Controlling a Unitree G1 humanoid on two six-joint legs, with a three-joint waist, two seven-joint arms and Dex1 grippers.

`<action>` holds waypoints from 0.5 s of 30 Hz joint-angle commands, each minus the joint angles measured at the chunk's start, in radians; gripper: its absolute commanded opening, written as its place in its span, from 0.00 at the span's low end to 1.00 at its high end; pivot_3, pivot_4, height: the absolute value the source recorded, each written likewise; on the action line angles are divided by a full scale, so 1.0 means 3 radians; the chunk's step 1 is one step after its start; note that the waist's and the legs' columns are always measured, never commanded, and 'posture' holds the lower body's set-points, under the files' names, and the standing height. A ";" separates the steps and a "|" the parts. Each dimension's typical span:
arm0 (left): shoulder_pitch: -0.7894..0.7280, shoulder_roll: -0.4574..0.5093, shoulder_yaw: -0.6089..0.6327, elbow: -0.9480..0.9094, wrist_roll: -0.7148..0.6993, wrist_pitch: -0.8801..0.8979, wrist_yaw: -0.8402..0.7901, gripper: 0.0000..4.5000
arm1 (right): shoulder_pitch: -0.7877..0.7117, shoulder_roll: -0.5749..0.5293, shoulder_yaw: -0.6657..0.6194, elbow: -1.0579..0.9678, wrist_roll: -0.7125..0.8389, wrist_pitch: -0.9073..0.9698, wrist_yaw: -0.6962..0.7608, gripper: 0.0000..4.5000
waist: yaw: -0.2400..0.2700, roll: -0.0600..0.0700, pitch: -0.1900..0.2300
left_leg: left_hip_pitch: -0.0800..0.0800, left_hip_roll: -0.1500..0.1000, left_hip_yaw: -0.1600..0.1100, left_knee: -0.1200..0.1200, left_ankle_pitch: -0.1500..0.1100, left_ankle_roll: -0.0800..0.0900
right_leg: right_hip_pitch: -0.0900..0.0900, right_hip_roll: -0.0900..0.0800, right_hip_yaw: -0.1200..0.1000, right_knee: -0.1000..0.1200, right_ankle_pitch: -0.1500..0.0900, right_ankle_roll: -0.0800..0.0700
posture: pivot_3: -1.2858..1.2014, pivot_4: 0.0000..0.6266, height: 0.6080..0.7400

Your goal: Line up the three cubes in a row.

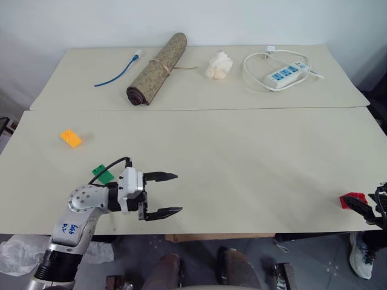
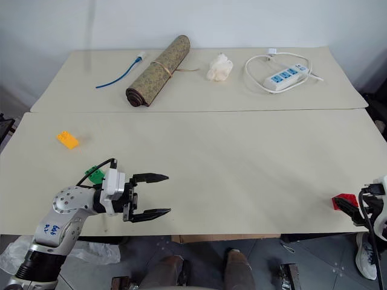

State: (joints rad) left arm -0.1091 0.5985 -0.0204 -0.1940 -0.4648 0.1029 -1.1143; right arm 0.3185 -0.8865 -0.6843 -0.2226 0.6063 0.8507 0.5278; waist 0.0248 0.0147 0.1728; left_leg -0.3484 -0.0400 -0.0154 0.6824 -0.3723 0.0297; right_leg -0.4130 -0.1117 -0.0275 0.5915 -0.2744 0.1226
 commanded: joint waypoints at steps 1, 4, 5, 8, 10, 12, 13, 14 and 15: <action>0.0023 0.0050 0.0010 -0.0174 -0.0077 0.0084 -0.0028 1.00 | -0.0040 0.0015 -0.0020 0.0036 -0.0046 -0.0014 0.0070 0.56 | 0.0000 0.0000 0.0000 | 0.0000 0.0000 0.0000 0.0000 0.0000 0.0000 | 0.0000 0.0000 0.0000 0.0000 0.0000 0.0000 | 0.52 0.24 1.00; 0.0005 0.0070 -0.0001 -0.0201 -0.0087 0.0131 -0.0057 1.00 | -0.0114 -0.0013 0.0025 0.0085 -0.0035 -0.0035 0.0179 0.34 | -0.0002 0.0000 0.0000 | 0.0000 0.0000 0.0000 0.0000 0.0000 0.0000 | 0.0000 0.0000 0.0000 0.0000 0.0000 0.0000 | 0.52 0.24 1.00; 0.0005 0.0067 0.0028 -0.0205 -0.0078 0.0115 -0.0039 1.00 | -0.0210 -0.0042 0.0061 0.0078 -0.0013 -0.0127 0.0284 0.33 | -0.0002 0.0000 0.0000 | 0.0000 0.0000 0.0000 0.0000 0.0000 0.0000 | 0.0000 0.0000 0.0000 0.0000 0.0000 0.0000 | 0.52 0.24 1.00; 0.0053 0.0064 0.0096 -0.0238 -0.0071 0.0104 0.0008 1.00 | -0.0487 -0.0134 0.0160 -0.0045 0.0158 -0.0401 0.0810 0.33 | -0.0017 0.0000 0.0000 | 0.0001 0.0000 0.0001 0.0001 0.0000 -0.0001 | 0.0000 0.0002 0.0001 0.0002 0.0000 0.0000 | 0.52 0.24 1.00; 0.0099 0.0057 0.0121 -0.0254 -0.0058 0.0086 0.0047 1.00 | -0.0677 -0.0269 0.0336 -0.0161 0.0262 -0.0628 0.1356 0.33 | -0.0044 0.0004 0.0001 | 0.0003 0.0003 0.0004 0.0001 0.0000 -0.0001 | 0.0000 0.0005 0.0003 0.0002 0.0000 0.0001 | 0.52 0.24 1.00; 0.0162 0.0055 0.0141 -0.0274 -0.0049 0.0066 0.0072 1.00 | -0.0913 -0.0510 0.0731 -0.0196 0.0145 -0.0814 0.1762 0.33 | -0.0058 0.0003 0.0002 | 0.0003 0.0005 0.0003 0.0001 0.0001 -0.0002 | 0.0000 0.0008 0.0001 0.0003 0.0000 0.0001 | 0.52 0.24 1.00; 0.0182 0.0046 0.0144 -0.0278 -0.0042 0.0059 0.0090 1.00 | -0.1081 -0.0621 0.0985 -0.0176 0.0041 -0.0910 0.1922 0.33 | -0.0061 0.0002 0.0002 | 0.0004 0.0006 0.0003 0.0001 0.0001 -0.0002 | 0.0000 0.0008 0.0001 0.0003 0.0000 0.0001 | 0.52 0.24 1.00; 0.0219 0.0036 0.0147 -0.0293 -0.0036 0.0049 0.0111 1.00 | -0.1344 -0.0720 0.1356 -0.0176 -0.0125 -0.1038 0.2114 0.33 | -0.0065 0.0000 0.0003 | 0.0004 0.0006 0.0001 0.0001 0.0001 -0.0002 | 0.0001 0.0008 -0.0001 0.0002 0.0000 0.0001 | 0.52 0.24 1.00; 0.0246 0.0024 0.0145 -0.0304 -0.0027 0.0039 0.0133 1.00 | -0.1639 -0.0742 0.1710 -0.0167 -0.0295 -0.1153 0.2260 0.33 | -0.0078 -0.0006 0.0006 | 0.0004 0.0006 0.0001 0.0001 0.0001 -0.0002 | 0.0001 0.0007 -0.0001 0.0002 0.0000 0.0000 | 0.52 0.24 1.00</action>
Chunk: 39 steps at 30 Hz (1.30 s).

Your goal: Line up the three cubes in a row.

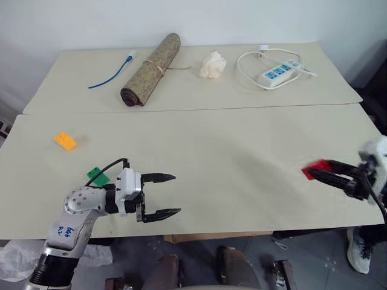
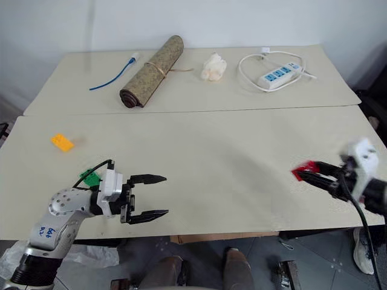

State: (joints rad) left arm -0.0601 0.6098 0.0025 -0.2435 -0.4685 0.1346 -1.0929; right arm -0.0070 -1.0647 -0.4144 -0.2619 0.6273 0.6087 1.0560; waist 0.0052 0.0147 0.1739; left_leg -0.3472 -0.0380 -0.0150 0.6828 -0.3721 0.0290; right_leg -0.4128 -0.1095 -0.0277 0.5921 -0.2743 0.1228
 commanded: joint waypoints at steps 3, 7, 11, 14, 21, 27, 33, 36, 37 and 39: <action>0.0147 -0.0042 0.0059 -0.0182 0.0007 -0.0079 0.0119 1.00 | -0.1417 0.0057 0.1667 0.0094 -0.0752 -0.0484 0.0820 0.33 | -0.0027 -0.0012 0.0006 | 0.0000 -0.0001 -0.0001 0.0003 0.0000 -0.0001 | 0.0000 -0.0003 -0.0001 0.0000 0.0000 0.0000 | 0.52 0.24 1.00; 0.0222 -0.0039 0.0105 -0.0246 0.0009 -0.0071 0.0204 1.00 | -0.2079 0.0513 0.2296 0.0382 -0.1131 -0.0573 0.0905 0.33 | -0.0008 -0.0015 0.0008 | -0.0020 -0.0002 -0.0007 0.0005 0.0003 -0.0005 | -0.0020 -0.0005 -0.0009 0.0002 0.0000 0.0000 | 0.52 0.24 1.00; 0.0358 -0.0009 0.0158 -0.0361 -0.0008 -0.0046 0.0277 1.00 | -0.2292 0.0765 0.2546 0.0565 -0.1300 -0.0567 0.0953 0.33 | 0.0009 -0.0015 0.0008 | -0.0036 -0.0008 -0.0014 0.0006 0.0003 -0.0005 | -0.0029 -0.0011 -0.0042 0.0009 0.0000 -0.0001 | 0.52 0.24 1.00; 0.0489 0.0004 0.0215 -0.0421 0.0001 -0.0056 0.0338 1.00 | -0.2319 0.0827 0.2738 0.0773 -0.1603 -0.0792 0.0937 0.33 | 0.0018 -0.0015 0.0008 | -0.0048 -0.0015 -0.0015 0.0010 0.0002 -0.0003 | -0.0038 -0.0016 -0.0062 0.0010 0.0000 -0.0001 | 0.52 0.24 1.00; 0.0477 0.0015 0.0196 -0.0416 0.0053 -0.0048 0.0437 1.00 | -0.2326 0.0977 0.2714 0.0903 -0.1750 -0.0860 0.0833 0.33 | -0.0006 -0.0015 0.0008 | -0.0068 -0.0009 -0.0021 0.0044 0.0001 -0.0004 | -0.0044 -0.0013 -0.0074 0.0027 0.0001 0.0000 | 0.52 0.24 1.00; 0.0520 0.0043 0.0357 -0.0383 0.0018 -0.0036 0.0532 1.00 | -0.2344 0.1095 0.2626 0.0926 -0.1754 -0.0878 0.0751 0.69 | -0.0022 -0.0015 0.0008 | -0.0063 -0.0009 -0.0019 0.0056 0.0005 -0.0011 | -0.0047 -0.0015 -0.0067 0.0042 0.0000 -0.0001 | 0.52 0.24 1.00; 0.0796 -0.0147 0.0851 -0.0347 -0.0003 -0.0218 0.0894 1.00 | -0.2222 0.1130 0.2113 0.1041 -0.1377 -0.1561 0.0870 0.99 | -0.0023 -0.0016 0.0008 | -0.0068 -0.0008 -0.0019 0.0054 0.0005 -0.0011 | -0.0053 -0.0015 -0.0067 0.0053 0.0000 -0.0002 | 0.52 0.24 1.00; 0.1043 -0.0369 0.1176 -0.0412 -0.0005 -0.0362 0.1179 1.00 | -0.2013 0.1311 0.1549 0.1222 -0.0714 -0.2136 0.1255 0.99 | -0.0020 -0.0018 0.0009 | -0.0068 -0.0008 -0.0020 0.0053 0.0005 -0.0011 | -0.0050 -0.0015 -0.0068 0.0048 0.0000 -0.0002 | 0.52 0.24 1.00; 0.1136 -0.0443 0.1265 -0.0435 -0.0016 -0.0393 0.1254 1.00 | -0.1953 0.1354 0.1406 0.1265 -0.0589 -0.2204 0.1271 0.99 | -0.0017 -0.0019 0.0010 | -0.0068 -0.0008 -0.0020 0.0052 0.0005 -0.0011 | -0.0048 -0.0015 -0.0070 0.0046 0.0000 -0.0002 | 0.52 0.24 1.00; 0.1380 -0.0628 0.1500 -0.0469 -0.0084 -0.0429 0.1436 1.00 | -0.1761 0.1203 0.1309 0.1297 -0.0494 -0.2147 0.1490 0.99 | -0.0009 -0.0020 0.0010 | -0.0069 -0.0008 -0.0020 0.0052 0.0005 -0.0010 | -0.0048 -0.0015 -0.0070 0.0046 0.0001 -0.0001 | 0.52 0.24 1.00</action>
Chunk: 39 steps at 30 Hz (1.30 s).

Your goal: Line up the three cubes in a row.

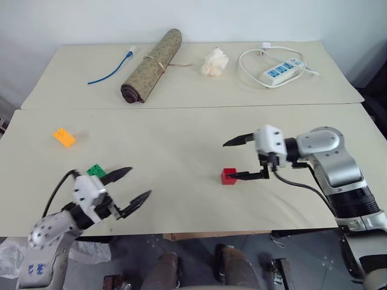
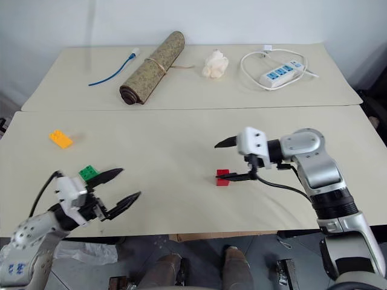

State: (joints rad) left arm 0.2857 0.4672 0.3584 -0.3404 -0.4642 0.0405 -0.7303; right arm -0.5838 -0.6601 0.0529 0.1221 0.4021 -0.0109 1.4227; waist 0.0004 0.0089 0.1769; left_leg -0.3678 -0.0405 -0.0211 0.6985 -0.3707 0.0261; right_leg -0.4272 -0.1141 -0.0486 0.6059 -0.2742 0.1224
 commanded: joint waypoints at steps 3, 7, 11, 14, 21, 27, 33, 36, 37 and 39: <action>0.0429 -0.0276 0.0479 -0.0195 -0.0216 -0.0110 0.0301 1.00 | 0.0313 -0.0142 -0.0368 0.0045 0.0372 -0.0153 0.0347 0.99 | 0.0006 -0.0002 0.0001 | 0.0001 0.0000 0.0000 0.0001 -0.0002 0.0003 | 0.0003 -0.0003 0.0001 -0.0002 0.0000 0.0000 | 0.52 0.24 1.00; 0.0748 -0.0579 0.0940 0.0166 -0.0300 -0.0338 0.0520 1.00 | 0.0565 0.0105 -0.0663 0.0301 0.0613 -0.0421 0.0339 0.99 | 0.0003 -0.0004 0.0000 | 0.0012 0.0005 0.0002 0.0002 0.0000 0.0000 | 0.0008 -0.0002 0.0004 -0.0010 0.0001 -0.0003 | 0.52 0.24 1.00; 0.0854 -0.0690 0.1244 0.0787 -0.0353 -0.0501 0.0537 1.00 | 0.0675 0.0306 -0.0753 0.0485 0.0646 -0.0775 0.0489 0.99 | -0.0015 -0.0005 0.0003 | 0.0066 0.0012 0.0012 -0.0029 -0.0006 0.0000 | 0.0054 0.0005 0.0007 -0.0033 -0.0001 -0.0007 | 0.52 0.24 1.00; 0.0763 -0.0589 0.1308 0.1011 -0.0383 -0.0535 0.0462 1.00 | 0.0781 0.0276 -0.0673 0.0480 0.0688 -0.0920 0.0620 0.99 | 0.0008 -0.0006 0.0004 | 0.0066 0.0011 0.0010 -0.0027 -0.0007 0.0003 | 0.0055 0.0000 0.0010 -0.0032 -0.0001 -0.0007 | 0.52 0.24 1.00; 0.0404 -0.0114 0.1194 0.1043 -0.0549 -0.0327 0.0093 1.00 | 0.0918 0.0177 -0.0562 0.0470 0.0734 -0.1037 0.0639 0.99 | 0.0059 -0.0011 0.0001 | 0.0058 0.0010 -0.0006 -0.0025 -0.0007 0.0002 | 0.0057 -0.0004 0.0020 -0.0036 -0.0001 -0.0011 | 0.52 0.24 1.00; -0.0122 0.0451 0.0849 0.0818 -0.0554 0.0133 -0.0090 1.00 | 0.1087 0.0078 -0.0603 0.0308 0.0777 -0.0908 0.0615 0.99 | 0.0051 -0.0009 0.0001 | 0.0056 0.0009 -0.0010 -0.0025 -0.0007 0.0001 | 0.0057 -0.0003 0.0017 -0.0036 -0.0001 -0.0011 | 0.52 0.24 1.00; -0.0643 0.0677 0.0429 0.1396 -0.0259 0.0126 -0.0358 1.00 | 0.1244 0.0089 -0.0594 0.0108 0.0764 -0.0849 0.0514 0.99 | -0.0017 0.0001 -0.0001 | 0.0056 0.0008 -0.0006 -0.0027 -0.0007 0.0001 | 0.0052 0.0001 0.0005 -0.0023 -0.0001 -0.0010 | 0.52 0.24 1.00; -0.0793 0.0723 0.0348 0.1553 -0.0207 0.0119 -0.0461 1.00 | 0.1279 0.0097 -0.0610 0.0062 0.0738 -0.0850 0.0462 0.99 | -0.0019 0.0000 0.0000 | 0.0055 0.0009 0.0001 -0.0027 -0.0007 0.0001 | 0.0048 0.0003 -0.0002 -0.0022 -0.0001 -0.0010 | 0.52 0.24 1.00; -0.0805 0.0741 0.0330 0.1581 -0.0207 0.0140 -0.0507 1.00 | 0.1284 0.0100 -0.0614 0.0054 0.0729 -0.0849 0.0441 0.99 | -0.0017 0.0000 0.0000 | 0.0055 0.0009 0.0003 -0.0027 -0.0007 0.0001 | 0.0048 0.0003 -0.0002 -0.0021 0.0000 -0.0010 | 0.52 0.24 1.00; -0.0810 0.0774 0.0312 0.1619 -0.0191 0.0148 -0.0578 0.92 | 0.1296 0.0106 -0.0626 0.0036 0.0714 -0.0856 0.0401 1.00 | -0.0014 0.0000 0.0000 | 0.0055 0.0010 0.0002 -0.0026 -0.0007 0.0001 | 0.0048 0.0003 -0.0002 -0.0020 0.0000 -0.0010 | 0.52 0.24 1.00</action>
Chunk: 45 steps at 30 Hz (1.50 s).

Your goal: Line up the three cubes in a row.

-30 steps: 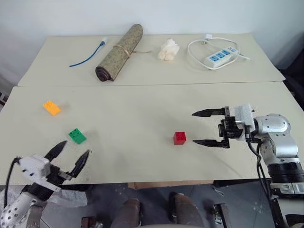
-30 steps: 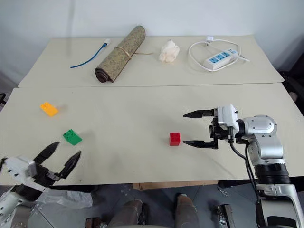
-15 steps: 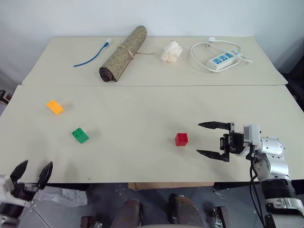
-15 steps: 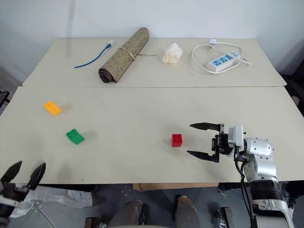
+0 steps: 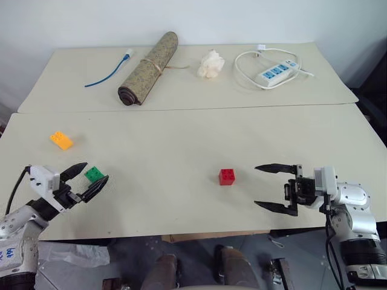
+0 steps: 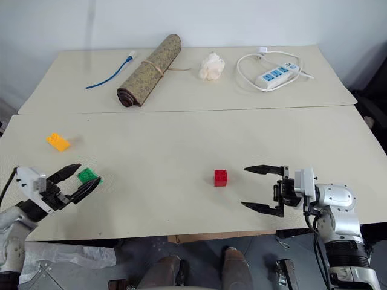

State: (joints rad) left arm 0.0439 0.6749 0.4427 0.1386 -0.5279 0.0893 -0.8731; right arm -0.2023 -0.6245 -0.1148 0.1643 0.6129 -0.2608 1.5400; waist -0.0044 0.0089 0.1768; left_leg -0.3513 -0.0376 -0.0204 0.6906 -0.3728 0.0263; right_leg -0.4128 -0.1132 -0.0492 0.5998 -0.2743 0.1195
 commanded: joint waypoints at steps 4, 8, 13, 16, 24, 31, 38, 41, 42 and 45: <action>0.0041 0.0145 0.0038 0.0015 0.0026 0.0006 -0.0215 0.67 | 0.0069 -0.0006 -0.0082 -0.0159 -0.0013 -0.0024 -0.0056 1.00 | 0.0006 0.0000 0.0000 | 0.0000 -0.0001 0.0000 0.0000 0.0000 0.0000 | 0.0000 -0.0002 0.0001 0.0000 0.0000 0.0000 | 0.52 0.24 1.00; 0.0154 0.0298 0.0036 -0.0104 -0.0058 0.0169 -0.0493 0.38 | 0.0132 0.0001 -0.0084 -0.0254 -0.0028 -0.0009 -0.0133 1.00 | 0.0008 0.0000 0.0000 | 0.0000 0.0000 -0.0001 0.0000 0.0000 0.0000 | 0.0000 -0.0003 0.0003 -0.0001 0.0000 0.0000 | 0.52 0.24 1.00; -0.0136 0.0497 -0.0142 -0.0422 -0.0240 0.0551 -0.0737 0.33 | 0.0187 -0.0040 -0.0141 -0.0352 -0.0043 0.0014 -0.0247 1.00 | 0.0030 0.0001 0.0001 | -0.0002 -0.0001 -0.0009 0.0000 0.0000 0.0001 | 0.0004 -0.0006 0.0012 -0.0002 0.0000 -0.0001 | 0.52 0.24 1.00; -0.0597 0.0557 -0.0536 -0.0592 -0.0189 0.0784 -0.0866 0.33 | 0.0181 -0.0082 -0.0191 -0.0363 -0.0048 0.0033 -0.0299 1.00 | 0.0065 0.0001 0.0002 | -0.0003 -0.0003 -0.0015 0.0003 0.0001 0.0001 | 0.0006 -0.0008 0.0013 -0.0003 0.0000 -0.0001 | 0.52 0.24 1.00; -0.2070 0.0059 -0.1891 -0.0316 0.0502 0.0897 -0.0997 0.33 | 0.0226 -0.0136 -0.0300 -0.0423 -0.0060 0.0047 -0.0415 1.00 | 0.0080 0.0006 0.0003 | -0.0007 -0.0012 -0.0006 0.0012 0.0003 0.0004 | 0.0002 0.0010 -0.0007 0.0008 0.0002 0.0003 | 0.52 0.24 1.00; -0.2244 -0.0312 -0.2510 0.0062 0.1189 0.0379 -0.0957 0.33 | 0.0393 -0.0151 -0.0438 -0.0532 -0.0099 0.0008 -0.0548 1.00 | 0.0062 0.0004 0.0005 | -0.0006 -0.0008 0.0009 0.0010 0.0003 0.0006 | -0.0003 0.0019 0.0001 0.0007 0.0003 0.0006 | 0.52 0.24 1.00; -0.1961 -0.0168 -0.2425 -0.0262 0.1140 0.0475 -0.1012 0.33 | 0.0540 -0.0155 -0.0510 -0.0622 -0.0110 -0.0004 -0.0617 1.00 | 0.0074 0.0004 0.0005 | -0.0005 -0.0003 0.0005 0.0020 0.0003 0.0005 | 0.0000 0.0006 0.0002 0.0010 0.0003 0.0006 | 0.52 0.24 1.00; -0.1902 -0.0139 -0.2419 -0.0308 0.1136 0.0486 -0.1034 0.33 | 0.0558 -0.0145 -0.0515 -0.0634 -0.0116 -0.0004 -0.0628 1.00 | 0.0084 0.0004 0.0005 | -0.0004 -0.0003 0.0004 0.0020 0.0003 0.0004 | 0.0000 0.0002 0.0003 0.0011 0.0003 0.0006 | 0.52 0.24 1.00; -0.1896 -0.0150 -0.2410 -0.0305 0.1136 0.0484 -0.1025 0.33 | 0.0561 -0.0142 -0.0512 -0.0636 -0.0118 -0.0007 -0.0630 1.00 | 0.0087 0.0004 0.0005 | -0.0004 -0.0003 0.0004 0.0020 0.0003 0.0004 | 0.0001 0.0002 0.0003 0.0011 0.0003 0.0006 | 0.52 0.24 1.00; -0.1929 -0.0245 -0.2396 -0.0186 0.1128 0.0507 -0.0974 0.33 | 0.0563 -0.0125 -0.0481 -0.0632 -0.0123 -0.0005 -0.0635 1.00 | 0.0091 0.0004 0.0005 | -0.0003 -0.0004 0.0004 0.0022 0.0003 0.0005 | 0.0002 0.0002 0.0002 0.0010 0.0003 0.0006 | 0.52 0.24 1.00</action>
State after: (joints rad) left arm -0.5438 0.6081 -0.2711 0.0549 -0.1997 0.2284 -1.1649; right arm -0.0334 -0.6574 -0.2440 0.0047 0.5699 -0.2467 1.3534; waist 0.0228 0.0100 0.1782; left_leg -0.3523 -0.0389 -0.0192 0.6972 -0.3721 0.0276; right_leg -0.4123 -0.1126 -0.0485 0.6028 -0.2734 0.1213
